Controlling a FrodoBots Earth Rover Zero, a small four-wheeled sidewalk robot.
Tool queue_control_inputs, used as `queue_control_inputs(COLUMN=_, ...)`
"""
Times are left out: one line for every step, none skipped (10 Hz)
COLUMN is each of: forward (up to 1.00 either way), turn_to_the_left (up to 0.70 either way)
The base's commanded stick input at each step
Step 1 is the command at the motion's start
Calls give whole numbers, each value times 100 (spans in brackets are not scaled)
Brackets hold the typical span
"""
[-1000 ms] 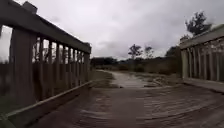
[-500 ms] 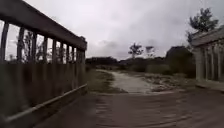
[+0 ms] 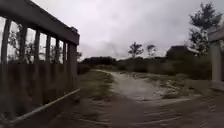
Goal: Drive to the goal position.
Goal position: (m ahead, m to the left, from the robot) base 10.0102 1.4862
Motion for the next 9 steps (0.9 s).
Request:
queue_control_inputs(forward=85, turn_to_the_left=0)
queue_control_inputs(forward=85, turn_to_the_left=0)
queue_control_inputs(forward=85, turn_to_the_left=0)
queue_control_inputs(forward=85, turn_to_the_left=-9)
queue_control_inputs(forward=85, turn_to_the_left=-33)
queue_control_inputs(forward=85, turn_to_the_left=-34)
queue_control_inputs(forward=85, turn_to_the_left=-34)
queue_control_inputs(forward=85, turn_to_the_left=-34)
queue_control_inputs(forward=85, turn_to_the_left=-34)
